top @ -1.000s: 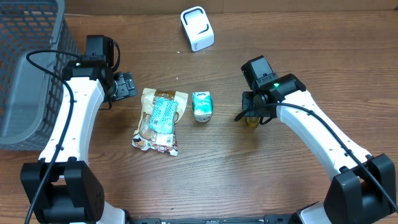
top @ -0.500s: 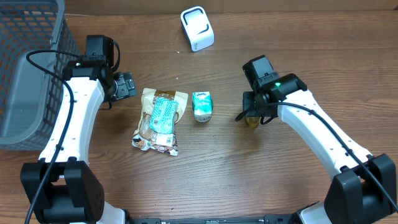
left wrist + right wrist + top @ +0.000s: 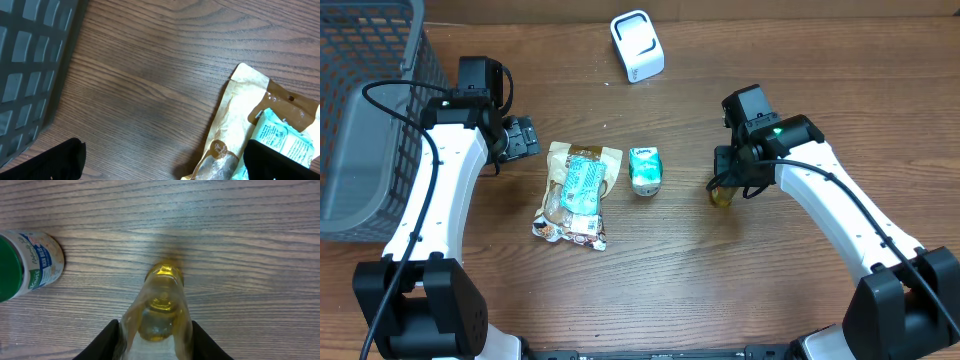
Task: Scan the item barcode
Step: 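Close the right gripper around the yellow oil bottle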
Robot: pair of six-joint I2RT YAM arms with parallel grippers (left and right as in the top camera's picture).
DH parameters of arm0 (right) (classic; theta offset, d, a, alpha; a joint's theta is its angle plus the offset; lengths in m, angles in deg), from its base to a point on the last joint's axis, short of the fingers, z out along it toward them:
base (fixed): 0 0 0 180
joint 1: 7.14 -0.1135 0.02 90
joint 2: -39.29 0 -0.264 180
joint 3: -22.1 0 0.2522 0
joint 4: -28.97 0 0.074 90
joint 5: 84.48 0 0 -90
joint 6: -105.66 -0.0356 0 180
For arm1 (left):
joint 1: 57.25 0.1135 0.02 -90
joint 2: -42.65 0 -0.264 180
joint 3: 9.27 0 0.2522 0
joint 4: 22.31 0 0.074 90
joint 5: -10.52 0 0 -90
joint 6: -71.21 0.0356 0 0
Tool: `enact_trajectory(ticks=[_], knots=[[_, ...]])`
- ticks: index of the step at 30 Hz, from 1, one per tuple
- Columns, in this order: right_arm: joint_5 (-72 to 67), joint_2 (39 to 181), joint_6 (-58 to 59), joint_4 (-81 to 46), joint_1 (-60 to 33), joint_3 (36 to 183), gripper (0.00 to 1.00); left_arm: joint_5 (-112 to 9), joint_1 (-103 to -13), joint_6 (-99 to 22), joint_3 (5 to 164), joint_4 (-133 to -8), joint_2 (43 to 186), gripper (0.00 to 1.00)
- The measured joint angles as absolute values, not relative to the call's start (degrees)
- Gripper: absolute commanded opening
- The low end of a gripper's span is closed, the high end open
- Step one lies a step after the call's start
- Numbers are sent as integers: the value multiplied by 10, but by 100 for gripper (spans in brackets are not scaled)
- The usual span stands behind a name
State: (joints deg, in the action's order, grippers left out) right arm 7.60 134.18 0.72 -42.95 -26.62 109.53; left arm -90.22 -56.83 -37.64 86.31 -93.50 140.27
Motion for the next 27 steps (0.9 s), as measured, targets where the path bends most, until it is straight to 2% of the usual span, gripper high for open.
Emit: enact_trajectory(ticks=[8, 10, 13, 15, 19, 21, 23, 25, 27], knots=[[73, 1342, 8, -429, -265, 1096, 41, -902, -568, -376, 863, -935, 1403, 100], [73, 1342, 8, -430, -265, 1095, 49, -902, -568, -376, 863, -935, 1403, 100], [72, 1342, 9, -429, -264, 1096, 54, -902, -568, -376, 863, -935, 1403, 100], [72, 1342, 10, -429, -264, 1095, 67, -902, -568, -376, 863, -935, 1403, 99], [72, 1342, 9, -429, -263, 1096, 75, -902, -568, -376, 863, -935, 1403, 100], [72, 1342, 10, -429, -263, 1096, 87, -902, -568, -376, 863, -935, 1403, 99], [72, 1342, 10, -429, -263, 1096, 93, -902, -568, -376, 863, -935, 1403, 99], [72, 1342, 9, -429, -263, 1096, 98, -902, -568, -376, 863, -935, 1403, 100], [72, 1342, 10, -429, -263, 1096, 99, -902, -568, -376, 863, -935, 1403, 100]])
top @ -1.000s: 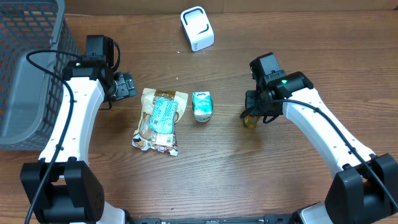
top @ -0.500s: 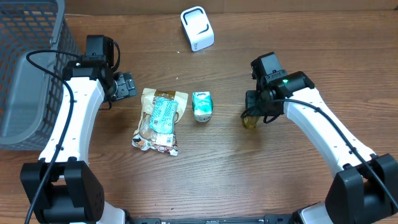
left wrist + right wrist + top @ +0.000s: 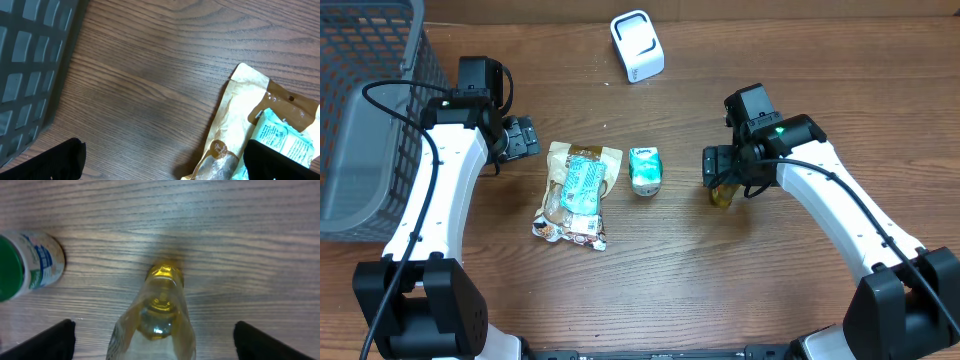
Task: Scan the item barcode
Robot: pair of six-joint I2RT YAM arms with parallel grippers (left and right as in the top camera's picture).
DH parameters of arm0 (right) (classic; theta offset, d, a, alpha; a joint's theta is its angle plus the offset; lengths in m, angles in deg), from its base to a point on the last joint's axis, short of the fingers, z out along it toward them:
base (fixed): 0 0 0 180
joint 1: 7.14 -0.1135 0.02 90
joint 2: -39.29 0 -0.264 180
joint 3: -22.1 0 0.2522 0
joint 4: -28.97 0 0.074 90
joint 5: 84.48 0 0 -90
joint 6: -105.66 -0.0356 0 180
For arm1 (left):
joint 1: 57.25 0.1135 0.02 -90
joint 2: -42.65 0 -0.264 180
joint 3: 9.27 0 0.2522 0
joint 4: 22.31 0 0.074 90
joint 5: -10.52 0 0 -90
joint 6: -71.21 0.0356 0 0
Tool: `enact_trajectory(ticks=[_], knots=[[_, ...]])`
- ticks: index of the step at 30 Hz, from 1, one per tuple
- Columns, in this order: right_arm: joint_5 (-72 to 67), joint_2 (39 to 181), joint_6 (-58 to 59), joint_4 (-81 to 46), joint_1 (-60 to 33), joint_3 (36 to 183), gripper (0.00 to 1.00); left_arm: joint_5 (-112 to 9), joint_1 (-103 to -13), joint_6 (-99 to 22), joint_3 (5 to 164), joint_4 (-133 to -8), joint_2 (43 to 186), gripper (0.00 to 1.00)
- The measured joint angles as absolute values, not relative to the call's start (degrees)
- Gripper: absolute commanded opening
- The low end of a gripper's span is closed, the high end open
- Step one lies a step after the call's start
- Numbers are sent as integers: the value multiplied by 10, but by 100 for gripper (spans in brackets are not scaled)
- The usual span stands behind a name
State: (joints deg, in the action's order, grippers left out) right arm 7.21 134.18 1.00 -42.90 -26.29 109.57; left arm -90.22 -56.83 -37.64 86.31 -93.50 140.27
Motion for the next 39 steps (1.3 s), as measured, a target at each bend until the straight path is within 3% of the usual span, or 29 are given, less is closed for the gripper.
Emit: enact_trajectory(ticks=[10, 15, 17, 21, 29, 39], knots=[[88, 1342, 9, -461, -263, 1167, 88, -902, -568, -376, 863, -935, 1403, 100], [84, 1339, 6, -507, -269, 1281, 66, -902, -568, -376, 863, -935, 1403, 100], [70, 1335, 12, -506, -280, 1295, 54, -902, -568, -376, 863, -935, 1403, 100], [31, 1332, 8, -503, -309, 1298, 39, -902, -568, -376, 863, -935, 1403, 99], [-13, 1332, 7, -451, -374, 1261, 40, -902, -568, -376, 863, -935, 1403, 100], [-1, 1336, 6, -290, -449, 1143, 40, -902, -568, -376, 863, -935, 1403, 99]])
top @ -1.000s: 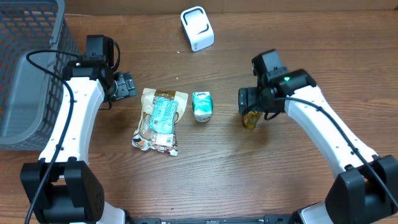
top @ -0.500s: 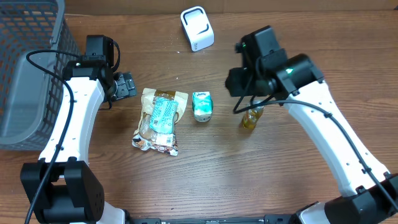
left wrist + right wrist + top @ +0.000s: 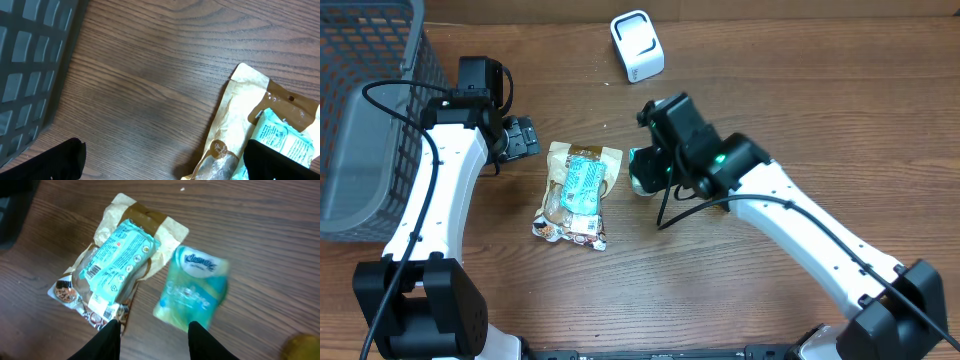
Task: Scan the item barcode
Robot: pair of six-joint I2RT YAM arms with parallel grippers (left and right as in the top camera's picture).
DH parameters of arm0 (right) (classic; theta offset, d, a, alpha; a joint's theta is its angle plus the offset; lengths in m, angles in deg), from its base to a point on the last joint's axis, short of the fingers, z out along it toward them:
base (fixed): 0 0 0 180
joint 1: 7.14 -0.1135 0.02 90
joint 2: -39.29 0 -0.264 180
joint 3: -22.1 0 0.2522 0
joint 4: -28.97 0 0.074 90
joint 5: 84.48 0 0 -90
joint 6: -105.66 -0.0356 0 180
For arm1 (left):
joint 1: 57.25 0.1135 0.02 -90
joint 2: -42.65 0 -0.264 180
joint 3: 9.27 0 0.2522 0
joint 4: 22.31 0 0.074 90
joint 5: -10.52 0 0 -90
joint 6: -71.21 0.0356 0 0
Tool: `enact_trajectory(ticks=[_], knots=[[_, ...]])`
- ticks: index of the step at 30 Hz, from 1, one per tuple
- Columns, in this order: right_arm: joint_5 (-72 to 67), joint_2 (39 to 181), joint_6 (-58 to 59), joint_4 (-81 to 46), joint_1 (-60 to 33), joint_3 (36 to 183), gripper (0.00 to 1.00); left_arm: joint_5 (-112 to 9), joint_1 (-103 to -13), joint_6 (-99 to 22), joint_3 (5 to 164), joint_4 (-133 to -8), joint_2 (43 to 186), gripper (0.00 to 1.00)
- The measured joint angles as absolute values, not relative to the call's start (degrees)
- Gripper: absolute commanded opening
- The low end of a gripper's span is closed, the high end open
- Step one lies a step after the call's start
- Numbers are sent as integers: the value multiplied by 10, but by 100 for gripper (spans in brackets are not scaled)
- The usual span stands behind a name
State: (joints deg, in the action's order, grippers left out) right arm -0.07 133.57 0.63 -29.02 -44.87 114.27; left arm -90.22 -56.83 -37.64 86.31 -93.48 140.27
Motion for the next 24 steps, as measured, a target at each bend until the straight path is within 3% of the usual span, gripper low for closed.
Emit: enact_trajectory(ticks=[17, 24], knots=[[122, 1378, 7, -132, -519, 1078, 41, -902, -568, -376, 863, -935, 1403, 100], [212, 1421, 8, -115, -558, 1078, 47, -902, -568, -376, 863, -935, 1403, 99]])
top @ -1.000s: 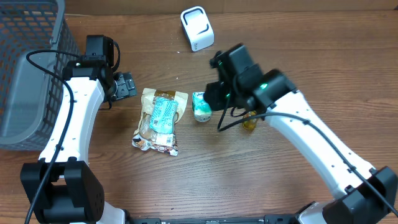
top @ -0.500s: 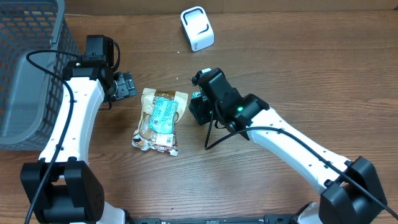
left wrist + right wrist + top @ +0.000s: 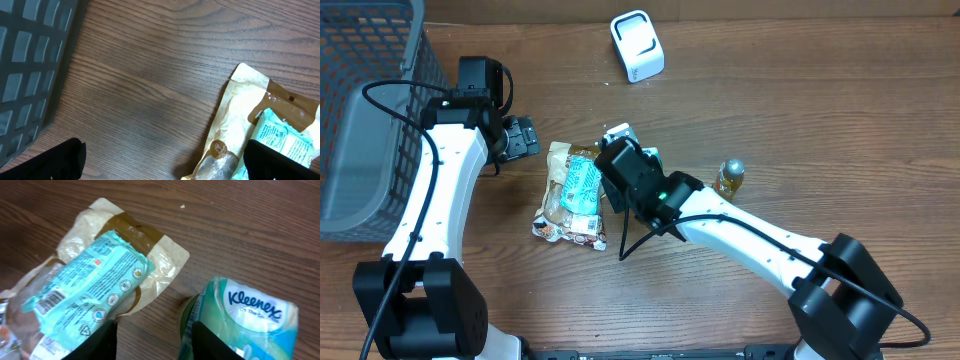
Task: Scan the item barcode
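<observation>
A tan snack bag with a teal label point(image 3: 95, 282) lies on the table, also under the overhead camera point(image 3: 575, 195). Right of it sits a teal Kleenex pack point(image 3: 252, 315), with a green-edged item point(image 3: 192, 315) showing beneath its left side. My right gripper point(image 3: 152, 345) hovers open low over the bare wood between bag and pack, its fingers point(image 3: 105, 340) holding nothing. A yellow oil bottle point(image 3: 728, 178) stands upright, free of any gripper. The white scanner point(image 3: 637, 46) sits at the back. My left gripper point(image 3: 165, 165) is open beside the bag's top-left corner.
A grey mesh basket point(image 3: 365, 110) fills the far left of the table, its wall close to the left gripper point(image 3: 30, 60). My right arm point(image 3: 740, 235) stretches diagonally across the middle, covering most of the Kleenex pack from above.
My right gripper has gone further left and lower, from above the Kleenex pack to the gap between it and the snack bag. The left arm is unchanged.
My right gripper was first shut on the oil bottle standing at the right. It then stood open around the bottle. After that it was away to the left over the Kleenex pack, the bottle left upright. Now it is low between pack and bag.
</observation>
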Robot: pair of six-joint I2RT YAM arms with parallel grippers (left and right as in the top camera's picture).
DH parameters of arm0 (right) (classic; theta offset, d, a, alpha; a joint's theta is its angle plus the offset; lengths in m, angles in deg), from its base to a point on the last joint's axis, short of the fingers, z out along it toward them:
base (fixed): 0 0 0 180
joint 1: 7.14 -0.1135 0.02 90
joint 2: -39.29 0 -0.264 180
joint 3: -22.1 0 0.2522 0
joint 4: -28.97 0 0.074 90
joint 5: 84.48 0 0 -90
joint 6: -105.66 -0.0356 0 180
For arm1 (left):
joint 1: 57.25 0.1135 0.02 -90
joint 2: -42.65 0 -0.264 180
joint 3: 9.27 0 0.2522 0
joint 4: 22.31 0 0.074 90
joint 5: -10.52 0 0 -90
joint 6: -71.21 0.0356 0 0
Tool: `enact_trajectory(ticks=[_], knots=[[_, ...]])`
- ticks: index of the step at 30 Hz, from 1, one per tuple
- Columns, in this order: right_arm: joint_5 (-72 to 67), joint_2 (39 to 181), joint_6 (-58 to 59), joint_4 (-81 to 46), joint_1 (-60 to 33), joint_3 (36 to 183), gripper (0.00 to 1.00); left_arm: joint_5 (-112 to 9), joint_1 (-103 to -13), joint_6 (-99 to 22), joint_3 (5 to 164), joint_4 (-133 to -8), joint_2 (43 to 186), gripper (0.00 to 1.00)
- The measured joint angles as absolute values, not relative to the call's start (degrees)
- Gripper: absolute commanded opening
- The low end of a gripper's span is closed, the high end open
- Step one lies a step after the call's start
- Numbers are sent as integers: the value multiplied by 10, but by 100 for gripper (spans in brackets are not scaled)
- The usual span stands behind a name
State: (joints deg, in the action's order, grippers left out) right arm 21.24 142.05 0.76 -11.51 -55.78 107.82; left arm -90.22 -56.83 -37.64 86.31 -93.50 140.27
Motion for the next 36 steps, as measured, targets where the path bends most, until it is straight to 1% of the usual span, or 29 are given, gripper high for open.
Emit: enact_trajectory(ticks=[5, 21, 30, 33, 34, 36], knots=[[241, 1425, 9, -110, -560, 1078, 49, -902, -568, -376, 863, -935, 1403, 100], [255, 1424, 9, -119, -560, 1101, 50, -902, -568, -376, 863, -935, 1403, 100], [254, 1379, 9, -133, -556, 1102, 50, -902, -568, -376, 863, -935, 1403, 100], [254, 1370, 9, -149, -547, 1105, 51, -902, -568, -376, 863, -935, 1403, 100], [254, 1370, 9, -158, -540, 1106, 54, -902, -568, -376, 863, -935, 1403, 100], [252, 1370, 9, -169, -533, 1106, 54, -902, -568, -376, 863, -935, 1403, 100]])
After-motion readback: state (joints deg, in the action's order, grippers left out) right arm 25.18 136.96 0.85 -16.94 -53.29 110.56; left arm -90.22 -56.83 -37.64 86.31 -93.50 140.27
